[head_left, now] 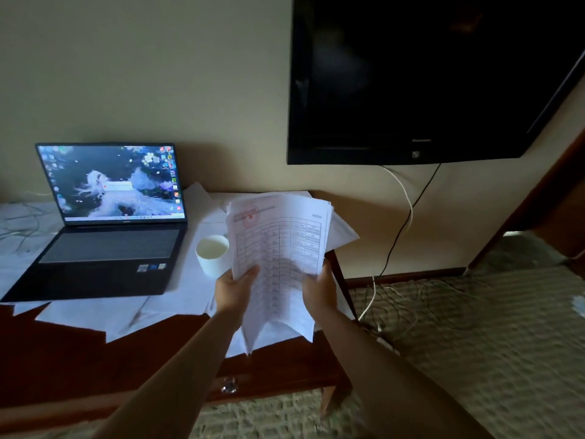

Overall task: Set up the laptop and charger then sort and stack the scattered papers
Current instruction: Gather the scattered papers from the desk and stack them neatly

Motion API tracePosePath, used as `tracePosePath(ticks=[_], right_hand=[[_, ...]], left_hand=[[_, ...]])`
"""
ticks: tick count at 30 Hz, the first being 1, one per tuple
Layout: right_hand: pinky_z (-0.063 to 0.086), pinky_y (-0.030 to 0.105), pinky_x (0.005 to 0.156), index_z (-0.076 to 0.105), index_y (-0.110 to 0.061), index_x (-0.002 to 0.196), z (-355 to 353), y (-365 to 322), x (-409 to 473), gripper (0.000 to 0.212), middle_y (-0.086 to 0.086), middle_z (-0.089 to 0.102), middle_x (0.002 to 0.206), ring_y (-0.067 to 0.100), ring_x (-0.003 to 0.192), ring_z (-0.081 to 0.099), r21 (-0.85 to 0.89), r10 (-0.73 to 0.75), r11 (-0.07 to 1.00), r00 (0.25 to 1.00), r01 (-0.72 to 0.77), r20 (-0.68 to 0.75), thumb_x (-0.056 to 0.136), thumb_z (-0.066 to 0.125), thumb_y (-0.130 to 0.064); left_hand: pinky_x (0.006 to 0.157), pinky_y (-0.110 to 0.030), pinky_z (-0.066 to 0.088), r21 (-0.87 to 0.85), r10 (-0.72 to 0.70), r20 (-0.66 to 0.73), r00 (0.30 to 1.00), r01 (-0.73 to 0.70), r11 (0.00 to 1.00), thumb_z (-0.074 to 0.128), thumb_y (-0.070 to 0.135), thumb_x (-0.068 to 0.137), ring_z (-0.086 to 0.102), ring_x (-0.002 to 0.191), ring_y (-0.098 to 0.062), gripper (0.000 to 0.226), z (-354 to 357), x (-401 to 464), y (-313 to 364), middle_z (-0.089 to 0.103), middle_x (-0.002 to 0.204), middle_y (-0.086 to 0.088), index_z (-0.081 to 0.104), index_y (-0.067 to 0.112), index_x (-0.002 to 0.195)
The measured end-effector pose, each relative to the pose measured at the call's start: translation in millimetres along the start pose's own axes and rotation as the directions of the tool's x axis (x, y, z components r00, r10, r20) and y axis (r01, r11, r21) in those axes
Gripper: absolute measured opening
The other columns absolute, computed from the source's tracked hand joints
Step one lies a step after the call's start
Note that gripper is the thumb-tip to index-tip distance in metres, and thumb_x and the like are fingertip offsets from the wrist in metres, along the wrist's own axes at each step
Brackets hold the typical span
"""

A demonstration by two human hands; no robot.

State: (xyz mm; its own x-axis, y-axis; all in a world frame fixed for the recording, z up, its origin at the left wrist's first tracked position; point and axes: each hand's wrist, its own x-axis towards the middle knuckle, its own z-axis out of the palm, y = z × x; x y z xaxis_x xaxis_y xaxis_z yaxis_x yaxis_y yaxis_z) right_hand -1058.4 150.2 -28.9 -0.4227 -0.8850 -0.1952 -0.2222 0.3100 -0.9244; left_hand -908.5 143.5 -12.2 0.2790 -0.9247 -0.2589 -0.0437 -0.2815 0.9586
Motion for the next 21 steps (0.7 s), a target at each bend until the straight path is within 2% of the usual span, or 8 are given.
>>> tracePosePath(ticks=[2, 4, 7, 9, 12, 14, 17, 21], right_hand=[[0.049, 0.032, 0.073, 0.04, -0.025, 0.133, -13, 11, 13, 0.047, 0.001, 0.061, 0.117, 0.021, 0.097, 0.061, -0.002, 0.024, 1.0, 0.997, -0.023, 0.072, 0.09, 0.038, -0.006], [0.053, 0.037, 0.075, 0.041, -0.028, 0.133, -23, 20, 24, 0.053, -0.001, 0.061, 0.119, 0.02, 0.095, 0.062, 0.028, 0.041, 0.999, 0.997, -0.043, 0.061, 0.087, 0.036, -0.003], [0.045, 0.03, 0.055, 0.047, -0.027, 0.121, -37, 21, 42, 0.047, -0.003, 0.064, 0.11, 0.018, 0.075, 0.06, 0.087, 0.069, 0.993, 0.995, -0.075, 0.066, 0.084, 0.035, 0.0], [0.04, 0.025, 0.05, 0.048, -0.024, 0.116, -44, 22, 52, 0.036, -0.001, 0.063, 0.104, 0.016, 0.071, 0.058, 0.063, 0.114, 0.99, 0.983, -0.125, 0.146, 0.087, 0.04, -0.004], [0.041, 0.021, 0.06, 0.054, -0.013, 0.126, -49, 39, 61, 0.038, 0.004, 0.061, 0.109, 0.02, 0.087, 0.059, -0.141, 0.183, 0.98, 0.925, -0.143, 0.333, 0.089, 0.046, -0.01], [0.041, 0.022, 0.074, 0.053, -0.011, 0.13, -54, 55, 65, 0.04, 0.008, 0.058, 0.121, 0.024, 0.106, 0.057, -0.281, 0.221, 0.953, 0.897, -0.115, 0.382, 0.091, 0.044, -0.01], [0.044, 0.027, 0.081, 0.054, -0.012, 0.127, -61, 72, 75, 0.037, 0.011, 0.053, 0.131, 0.028, 0.118, 0.052, -0.492, 0.24, 0.867, 0.929, -0.075, 0.281, 0.091, 0.046, -0.012], [0.045, 0.038, 0.091, 0.044, -0.01, 0.131, -60, 78, 81, 0.046, 0.013, 0.038, 0.136, 0.03, 0.121, 0.044, -0.652, 0.238, 0.755, 0.954, -0.065, 0.18, 0.089, 0.056, -0.024]], left_hand=[[0.078, -0.04, 0.054, 0.058, -0.068, 0.016, 0.998, 0.067, 0.996, 0.071, 0.019, 0.083, 0.063, 0.089, -0.031, 0.029, 12, 1, -5, 0.066, 0.094, -0.011, 0.064, 0.002, 0.106], [0.069, -0.035, 0.051, 0.169, -0.073, 0.028, 0.997, 0.067, 0.983, 0.069, 0.02, 0.085, 0.061, 0.082, -0.028, 0.027, 21, -1, -12, 0.065, 0.089, -0.01, 0.063, 0.002, 0.104], [0.062, -0.031, 0.048, 0.281, -0.042, -0.033, 0.999, 0.049, 0.958, 0.064, 0.022, 0.089, 0.061, 0.076, -0.024, 0.023, 33, -5, -21, 0.065, 0.085, -0.007, 0.062, 0.003, 0.101], [0.062, -0.033, 0.053, 0.344, -0.077, -0.073, 0.994, 0.097, 0.934, 0.063, 0.022, 0.087, 0.063, 0.075, -0.023, 0.02, 35, -8, -30, 0.066, 0.084, -0.006, 0.062, 0.007, 0.1], [0.059, -0.032, 0.054, 0.416, -0.159, -0.142, 0.977, 0.205, 0.886, 0.063, 0.019, 0.082, 0.064, 0.073, -0.024, 0.019, 31, -15, -50, 0.067, 0.085, -0.009, 0.062, 0.008, 0.097], [0.06, -0.029, 0.049, 0.455, -0.173, -0.203, 0.964, 0.25, 0.855, 0.065, 0.018, 0.083, 0.06, 0.072, -0.025, 0.017, 27, -24, -60, 0.065, 0.084, -0.01, 0.061, 0.006, 0.094], [0.058, -0.029, 0.045, 0.454, -0.168, -0.28, 0.945, 0.285, 0.844, 0.067, 0.019, 0.085, 0.057, 0.068, -0.023, 0.017, 20, -38, -71, 0.063, 0.08, -0.009, 0.061, 0.005, 0.091], [0.069, -0.039, 0.054, 0.494, -0.14, -0.376, 0.916, 0.326, 0.806, 0.07, 0.035, 0.083, 0.063, 0.075, -0.029, 0.023, 9, -52, -83, 0.066, 0.082, -0.008, 0.063, 0.013, 0.087]])
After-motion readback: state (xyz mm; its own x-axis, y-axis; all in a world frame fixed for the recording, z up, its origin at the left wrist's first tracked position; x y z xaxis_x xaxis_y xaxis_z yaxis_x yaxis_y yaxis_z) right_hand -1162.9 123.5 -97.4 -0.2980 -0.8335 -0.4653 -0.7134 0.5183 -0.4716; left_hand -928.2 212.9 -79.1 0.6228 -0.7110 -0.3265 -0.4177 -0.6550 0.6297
